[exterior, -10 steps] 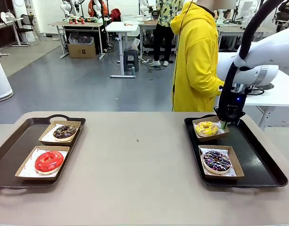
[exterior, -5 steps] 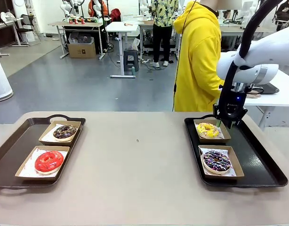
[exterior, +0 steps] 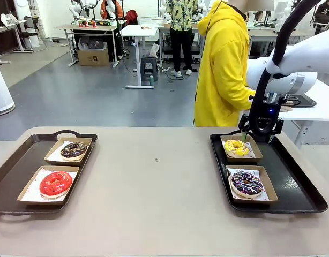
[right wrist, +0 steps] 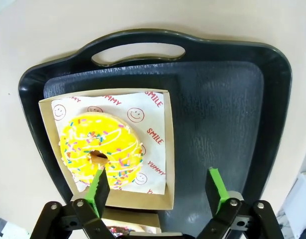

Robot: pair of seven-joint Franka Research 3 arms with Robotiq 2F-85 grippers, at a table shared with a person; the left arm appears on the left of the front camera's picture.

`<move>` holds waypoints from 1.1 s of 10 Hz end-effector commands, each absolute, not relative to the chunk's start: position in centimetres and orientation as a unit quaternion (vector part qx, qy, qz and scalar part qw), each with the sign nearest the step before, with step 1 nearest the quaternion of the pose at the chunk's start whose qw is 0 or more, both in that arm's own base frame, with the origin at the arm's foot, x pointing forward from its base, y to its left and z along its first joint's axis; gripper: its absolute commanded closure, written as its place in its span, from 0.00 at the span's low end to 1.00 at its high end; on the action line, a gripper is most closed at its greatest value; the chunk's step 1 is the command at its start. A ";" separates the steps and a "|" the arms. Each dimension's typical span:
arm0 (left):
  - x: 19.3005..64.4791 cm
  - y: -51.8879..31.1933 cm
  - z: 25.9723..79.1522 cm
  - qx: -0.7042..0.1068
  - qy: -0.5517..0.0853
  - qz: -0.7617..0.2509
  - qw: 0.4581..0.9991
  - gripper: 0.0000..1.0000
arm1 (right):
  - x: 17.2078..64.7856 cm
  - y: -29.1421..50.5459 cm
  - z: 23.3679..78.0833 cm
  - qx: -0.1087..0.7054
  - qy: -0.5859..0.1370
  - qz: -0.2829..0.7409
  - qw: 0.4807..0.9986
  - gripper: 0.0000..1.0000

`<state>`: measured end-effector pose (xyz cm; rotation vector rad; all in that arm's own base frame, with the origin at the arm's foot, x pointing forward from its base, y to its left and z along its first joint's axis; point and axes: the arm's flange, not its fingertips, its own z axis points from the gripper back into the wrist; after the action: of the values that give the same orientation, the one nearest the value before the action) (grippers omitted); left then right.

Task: Individually package the donuts and arrange them on the tray.
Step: Place the picked Paper togo box on the Handle tray.

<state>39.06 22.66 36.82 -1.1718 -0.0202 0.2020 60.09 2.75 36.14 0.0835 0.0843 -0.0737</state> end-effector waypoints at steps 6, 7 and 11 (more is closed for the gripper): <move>38.9 22.7 37.0 -0.554 -0.012 0.091 0.827 0.00 | 47.5 -4.7 42.5 0.244 -0.038 0.027 0.969 0.00; 38.9 22.7 37.0 -0.554 -0.012 0.091 0.827 0.00 | 46.1 -7.1 43.1 0.296 -0.058 0.031 0.953 0.00; 38.9 22.7 37.0 -0.554 -0.012 0.091 0.827 0.00 | 43.6 -16.7 41.9 0.472 -0.120 0.043 0.872 0.00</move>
<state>39.06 22.69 36.78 -1.1721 -0.0196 0.2029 42.09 -15.35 43.79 0.8843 -0.2968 0.0484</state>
